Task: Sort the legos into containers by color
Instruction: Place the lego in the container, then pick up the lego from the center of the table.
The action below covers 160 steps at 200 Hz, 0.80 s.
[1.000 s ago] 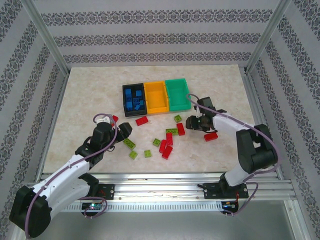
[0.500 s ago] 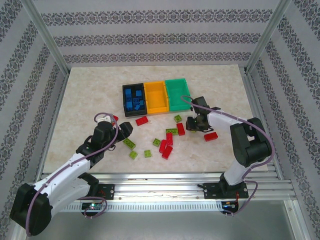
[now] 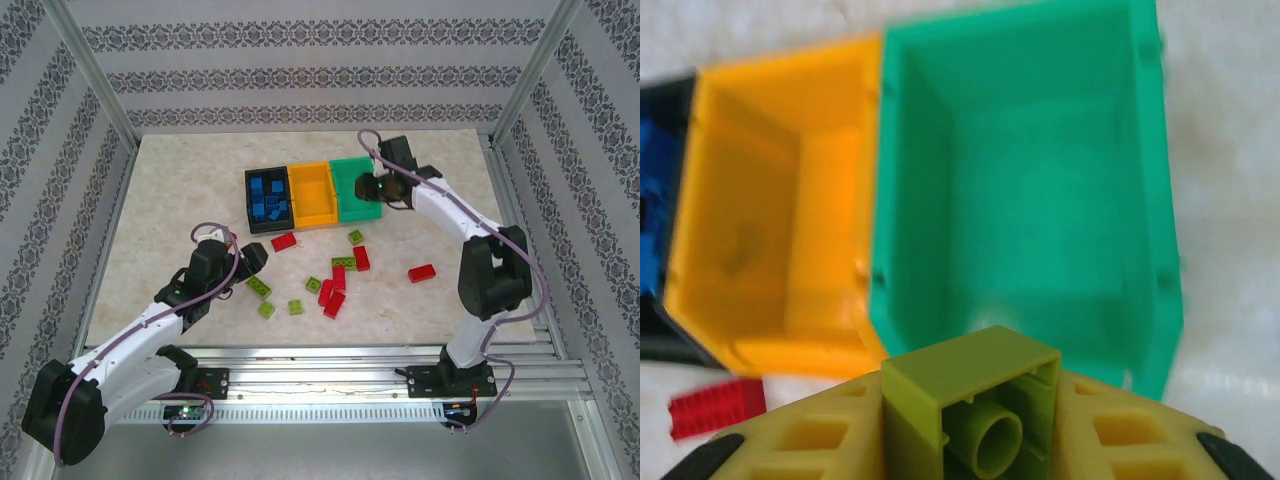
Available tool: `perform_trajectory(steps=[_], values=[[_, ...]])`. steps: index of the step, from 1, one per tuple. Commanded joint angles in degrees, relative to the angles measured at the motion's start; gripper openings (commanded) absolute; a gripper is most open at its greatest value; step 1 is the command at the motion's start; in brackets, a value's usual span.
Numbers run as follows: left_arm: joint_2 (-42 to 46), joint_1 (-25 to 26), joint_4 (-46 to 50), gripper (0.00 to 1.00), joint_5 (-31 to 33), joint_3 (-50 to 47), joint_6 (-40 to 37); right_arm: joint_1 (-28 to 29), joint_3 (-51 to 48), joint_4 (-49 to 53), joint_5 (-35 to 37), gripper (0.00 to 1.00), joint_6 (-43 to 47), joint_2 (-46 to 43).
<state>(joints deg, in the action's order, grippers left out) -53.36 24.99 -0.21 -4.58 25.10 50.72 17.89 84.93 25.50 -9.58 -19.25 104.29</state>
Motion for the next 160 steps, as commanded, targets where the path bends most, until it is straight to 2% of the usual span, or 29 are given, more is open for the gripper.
perform_trajectory(steps=[1, 14, 35, 58, 76, 112, 125, 147, 160], values=[[0.1, -0.9, 1.0, 0.74, -1.2, 1.9, 0.3, 0.0, 7.2, 3.8, -1.1, 0.40, 0.8, 6.1], [0.4, -0.8, 3.7, 0.74, -0.9, 3.3, -0.4, -0.1, 11.5, 6.0, -2.7, 0.48, 1.3, 9.0], [1.4, -0.8, 2.8, 0.74, -0.4, 2.0, 0.0, 0.5, 12.4, 6.9, -2.3, 0.50, 2.0, 8.9], [1.5, -0.9, 5.0, 0.74, 0.3, 3.3, -0.6, 0.6, 7.8, 4.7, -1.4, 0.51, 1.8, 6.0], [0.7, -0.9, 1.2, 0.74, -0.2, 1.7, 0.3, 0.7, 4.9, 4.9, -2.4, 0.50, 2.1, 3.6], [-2.1, -0.8, 1.0, 0.74, -1.4, 3.1, -0.1, 1.9, -7.9, 0.5, -3.2, 0.49, 1.2, -2.6], [-3.0, -0.9, -1.8, 0.74, -2.3, 1.8, 0.6, 2.4, -11.4, -0.6, -2.9, 0.49, 1.8, -3.5], [-3.8, -0.8, 0.5, 0.74, -2.6, 3.5, -0.1, 2.9, -14.7, -1.2, -1.8, 0.49, 2.9, -3.0], [-3.7, -0.8, -1.4, 0.74, -2.7, 2.7, 0.5, 3.3, -15.2, -0.6, -1.8, 0.50, 3.6, -2.0]])
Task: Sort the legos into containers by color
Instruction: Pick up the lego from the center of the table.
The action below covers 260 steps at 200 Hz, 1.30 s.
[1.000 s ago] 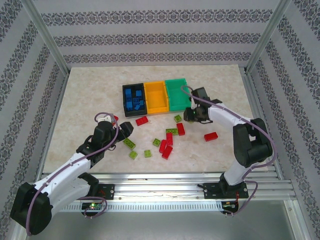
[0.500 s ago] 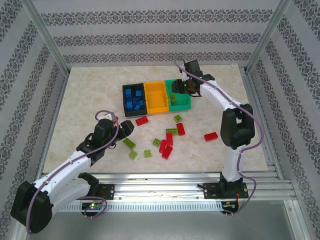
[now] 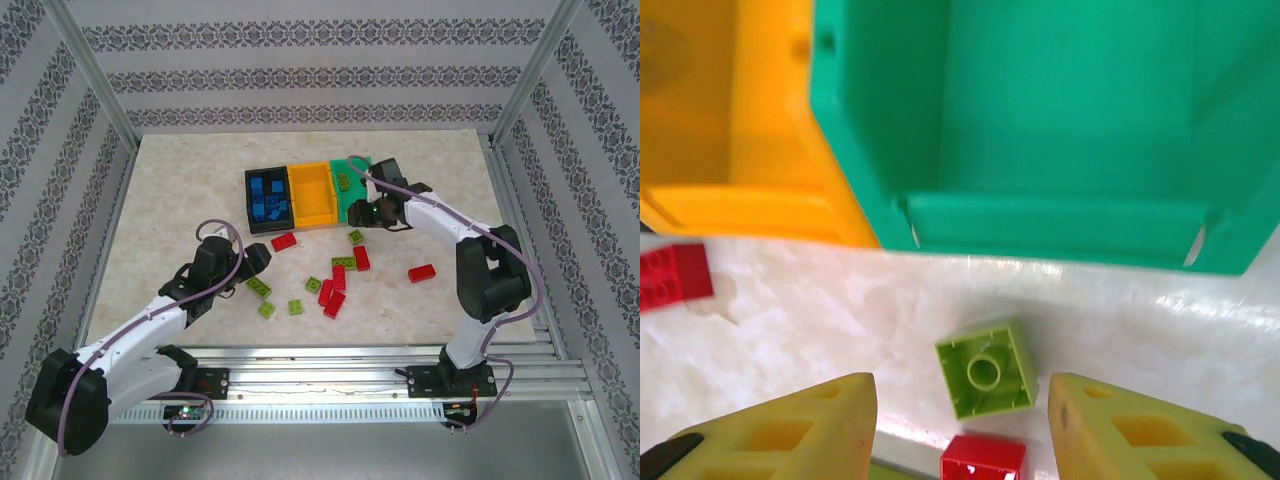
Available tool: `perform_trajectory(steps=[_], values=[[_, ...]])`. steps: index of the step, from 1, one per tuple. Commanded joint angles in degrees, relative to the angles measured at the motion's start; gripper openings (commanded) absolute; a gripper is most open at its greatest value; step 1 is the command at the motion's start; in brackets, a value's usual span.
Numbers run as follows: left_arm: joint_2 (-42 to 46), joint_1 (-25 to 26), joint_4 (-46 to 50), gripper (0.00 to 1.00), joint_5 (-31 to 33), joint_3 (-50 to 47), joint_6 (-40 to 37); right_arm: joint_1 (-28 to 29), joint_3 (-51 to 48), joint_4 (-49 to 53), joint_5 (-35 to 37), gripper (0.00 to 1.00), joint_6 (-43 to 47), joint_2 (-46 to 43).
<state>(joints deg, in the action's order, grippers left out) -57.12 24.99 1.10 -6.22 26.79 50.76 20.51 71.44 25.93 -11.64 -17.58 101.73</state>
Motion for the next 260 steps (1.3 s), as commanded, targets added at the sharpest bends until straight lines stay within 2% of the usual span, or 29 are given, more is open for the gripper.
perform_trajectory(steps=[1, 35, 57, 78, 101, 122, 145, 159, 189, 213, 236, 260], values=[[0.1, -0.8, -2.9, 0.74, -1.1, 0.9, 0.5, 0.7, -1.8, -1.1, 0.3, 0.50, 1.9, 0.5], [0.7, -0.8, -0.2, 0.74, -1.1, 2.0, -0.1, 2.3, -0.7, -0.2, 4.3, 0.50, 3.8, 3.6], [1.7, -0.7, -2.6, 0.74, -1.2, 0.1, 0.9, 3.1, 1.4, 1.6, 7.4, 0.50, 5.5, 5.9], [2.7, -0.8, 2.0, 0.74, -0.2, 2.2, -0.4, 3.8, 2.5, 2.4, 7.4, 0.50, 5.8, 7.6], [3.6, -0.7, -1.2, 0.74, -0.1, -0.1, 0.6, 5.3, 3.7, 3.5, 10.2, 0.51, 6.8, 9.0], [3.4, -0.8, 2.1, 0.74, -0.2, 1.8, -0.4, 5.5, 5.4, 4.9, 11.1, 0.50, 6.9, 10.8], [3.5, -0.7, -1.1, 0.74, -1.0, 0.4, 0.5, 6.0, 5.8, 5.5, 12.0, 0.50, 7.1, 11.7], [3.5, -0.7, 0.8, 0.74, -0.8, 1.4, -0.1, 6.0, 5.7, 5.4, 12.1, 0.48, 7.0, 12.0], [3.9, -0.8, -0.7, 0.74, -0.5, 0.1, 0.4, 6.2, 5.1, 5.3, 11.5, 0.42, 6.9, 10.4], [3.7, -0.8, 2.7, 0.74, 0.0, 2.0, -0.7, 5.8, 4.8, 4.9, 10.1, 0.39, 6.3, 8.6], [3.1, -0.8, -1.1, 0.73, -0.8, 0.3, 0.0, 5.6, 3.7, 3.5, 8.9, 0.35, 5.6, 5.1], [2.1, -0.8, 2.7, 0.74, -0.5, 2.5, -1.3, 4.4, 3.3, 1.8, 6.3, 0.35, 3.9, 1.5]])
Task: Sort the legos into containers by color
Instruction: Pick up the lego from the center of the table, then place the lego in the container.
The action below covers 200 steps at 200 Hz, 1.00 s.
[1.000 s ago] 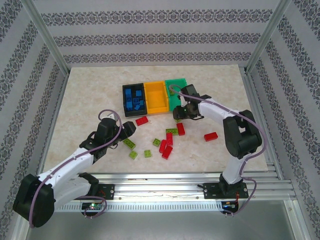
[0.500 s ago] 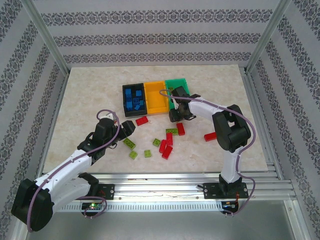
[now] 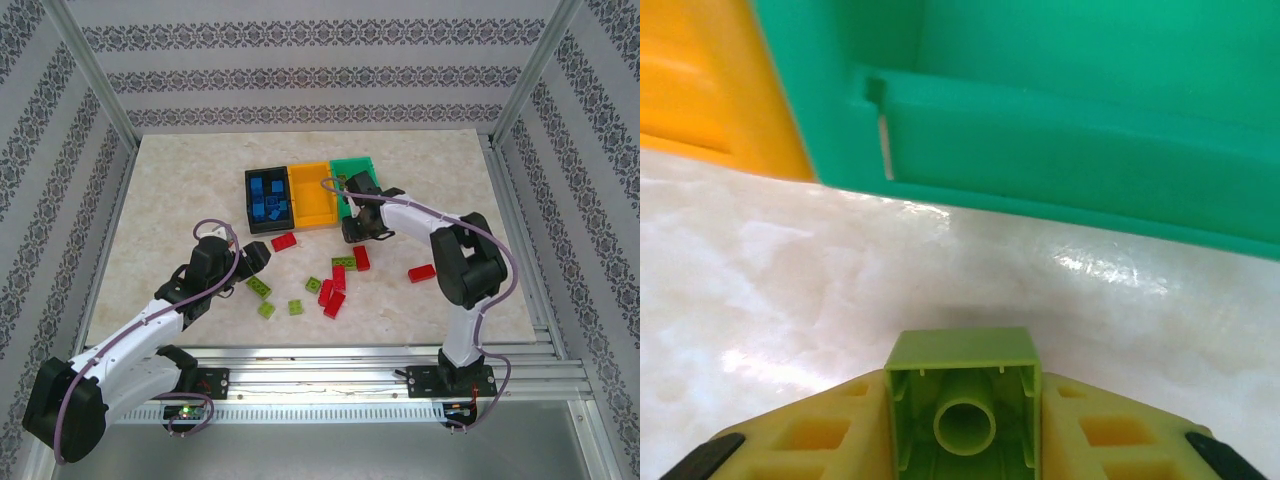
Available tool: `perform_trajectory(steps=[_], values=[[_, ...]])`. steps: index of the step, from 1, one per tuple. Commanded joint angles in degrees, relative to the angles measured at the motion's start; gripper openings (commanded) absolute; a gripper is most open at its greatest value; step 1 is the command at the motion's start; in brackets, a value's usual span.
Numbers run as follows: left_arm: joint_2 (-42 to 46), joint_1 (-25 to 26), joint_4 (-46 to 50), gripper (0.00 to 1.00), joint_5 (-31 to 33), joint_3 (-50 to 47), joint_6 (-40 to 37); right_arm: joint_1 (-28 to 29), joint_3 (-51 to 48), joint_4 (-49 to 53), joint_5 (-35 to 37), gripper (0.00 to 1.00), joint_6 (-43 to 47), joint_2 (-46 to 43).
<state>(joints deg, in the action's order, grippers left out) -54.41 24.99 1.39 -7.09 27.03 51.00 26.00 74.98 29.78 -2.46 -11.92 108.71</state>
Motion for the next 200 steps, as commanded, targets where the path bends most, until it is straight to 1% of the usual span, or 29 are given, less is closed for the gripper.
perform_trajectory(steps=[1, 17, 26, 42, 56, 65, 79, 87, 96, 108, 129, 142, 152, 175, 200], values=[[-0.6, -0.7, 2.3, 0.74, 0.4, 2.2, -1.5, -1.2, -0.2, -2.0, -3.0, 0.35, -1.8, -5.6], [-1.1, -0.8, -1.1, 0.74, -0.1, 0.6, -0.6, -2.8, 0.2, -4.0, -5.5, 0.35, -3.0, -7.1], [-1.5, -0.8, -0.8, 0.74, -0.3, 0.9, -0.7, -4.1, 1.1, -5.3, -6.5, 0.35, -3.9, -7.1], [-2.2, -0.7, 1.3, 0.74, -0.3, 2.6, -1.4, -6.2, 4.3, -7.0, -8.7, 0.35, -5.5, -5.1], [-2.7, -0.8, -1.6, 0.73, -0.9, 1.4, -0.6, -7.4, 9.4, -6.5, -9.2, 0.35, -6.0, -2.0], [-3.3, -0.7, -2.5, 0.73, -1.5, 1.1, -0.4, -7.8, 12.5, -6.2, -8.5, 0.38, -5.9, 0.1], [-4.0, -0.8, 0.0, 0.73, -1.8, 2.9, -1.2, -8.1, 17.0, -4.5, -8.4, 0.44, -5.7, 3.3], [-4.3, -0.8, 1.1, 0.73, -2.0, 3.7, -1.6, -8.1, 19.5, -3.2, -9.2, 0.45, -5.7, 4.6], [-4.3, -0.8, 0.2, 0.73, -2.0, 3.4, -1.3, -7.9, 20.5, -2.4, -9.9, 0.46, -5.7, 5.0], [-4.3, -0.7, -1.2, 0.73, -2.0, 2.5, -1.0, -7.4, 19.2, -3.4, -9.5, 0.46, -5.7, 4.0], [-4.6, -0.8, 1.5, 0.73, -1.1, 3.7, -1.9, -6.7, 16.3, -4.1, -8.5, 0.46, -5.4, 1.8], [-5.0, -0.8, 0.3, 0.73, -1.2, 3.0, -1.5, -6.6, 14.0, -4.5, -9.0, 0.46, -5.4, 0.1], [-5.6, -0.8, -0.9, 0.73, -1.6, 2.7, -1.5, -6.3, 10.9, -5.6, -9.1, 0.46, -5.4, -2.0], [-7.3, -0.8, 1.9, 0.73, -2.3, 4.8, -2.6, -5.7, 3.4, -7.8, -9.2, 0.47, -5.4, -6.7], [-8.1, -0.7, 0.9, 0.73, -3.2, 4.3, -2.5, -4.7, -4.7, -11.1, -9.6, 0.47, -5.4, -12.0]])
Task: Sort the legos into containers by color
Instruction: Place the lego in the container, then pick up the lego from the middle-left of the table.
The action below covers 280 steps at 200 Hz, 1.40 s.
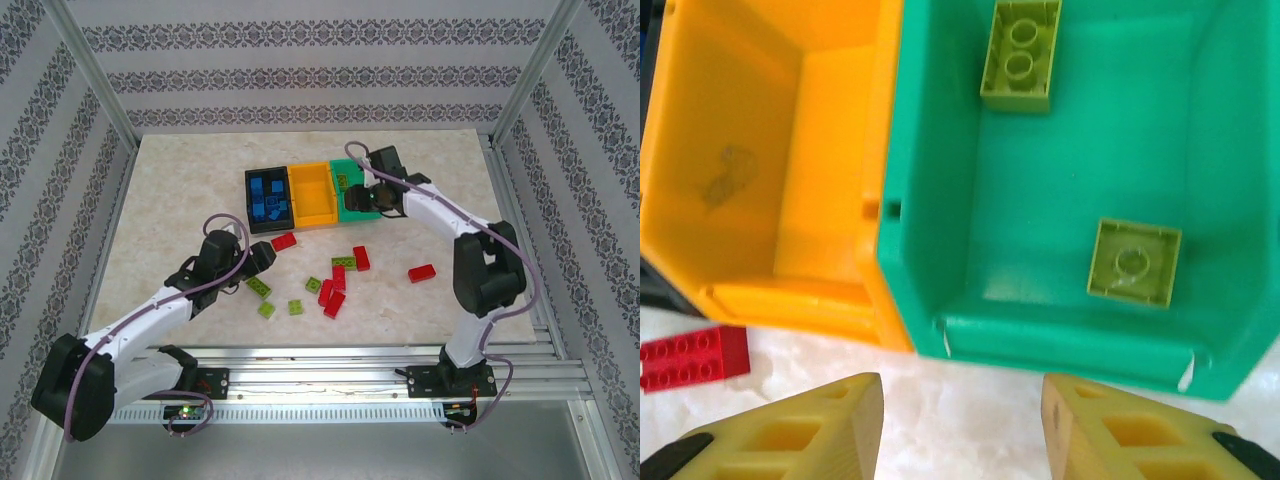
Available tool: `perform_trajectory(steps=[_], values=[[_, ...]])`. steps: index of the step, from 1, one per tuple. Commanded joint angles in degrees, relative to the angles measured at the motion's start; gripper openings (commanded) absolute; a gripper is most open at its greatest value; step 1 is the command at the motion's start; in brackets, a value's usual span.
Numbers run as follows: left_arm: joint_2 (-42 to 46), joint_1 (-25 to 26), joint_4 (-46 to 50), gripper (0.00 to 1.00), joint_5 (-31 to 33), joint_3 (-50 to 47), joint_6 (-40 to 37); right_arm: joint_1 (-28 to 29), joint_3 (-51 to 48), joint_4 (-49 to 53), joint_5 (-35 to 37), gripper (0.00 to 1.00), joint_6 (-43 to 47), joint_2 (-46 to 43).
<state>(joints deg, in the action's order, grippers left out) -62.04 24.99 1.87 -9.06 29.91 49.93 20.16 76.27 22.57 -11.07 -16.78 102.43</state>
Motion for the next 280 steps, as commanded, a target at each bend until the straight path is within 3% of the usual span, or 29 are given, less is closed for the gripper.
perform_trajectory(steps=[1, 37, 69, 102, 128, 152, 226, 280], values=[[-0.4, -0.7, 0.7, 0.73, -1.3, 1.4, -1.4, 1.2, -6.4, -4.0, -0.9, 0.47, -0.6, -6.0], [-0.3, -0.7, 12.9, 0.73, 1.1, 5.5, -4.8, 3.2, -16.3, -10.2, -1.7, 0.47, -0.5, -11.2], [-0.4, -0.7, 29.8, 0.73, 3.5, 11.2, -7.6, 3.7, -21.1, -13.1, -2.6, 0.47, -0.9, -12.8], [-2.3, -0.7, 37.1, 0.72, -0.3, 12.6, -6.9, 3.7, -24.3, -17.8, -2.2, 0.47, -1.5, -13.1], [-5.4, -0.6, 38.6, 0.70, -2.2, 12.1, -5.4, 4.2, -24.7, -18.8, -2.7, 0.47, -1.7, -12.8], [-9.7, 0.2, 41.5, 0.69, -0.2, 13.9, -4.4, 4.3, -25.4, -20.0, -2.9, 0.48, -2.0, -12.6], [-18.7, 3.7, 36.4, 0.69, 2.1, 18.1, -1.4, 4.4, -25.3, -19.8, -3.7, 0.48, -1.7, -13.3], [-29.3, 5.3, 40.6, 0.70, 4.2, 23.5, -0.7, 4.4, -25.8, -20.6, -4.0, 0.48, -2.0, -13.7]])
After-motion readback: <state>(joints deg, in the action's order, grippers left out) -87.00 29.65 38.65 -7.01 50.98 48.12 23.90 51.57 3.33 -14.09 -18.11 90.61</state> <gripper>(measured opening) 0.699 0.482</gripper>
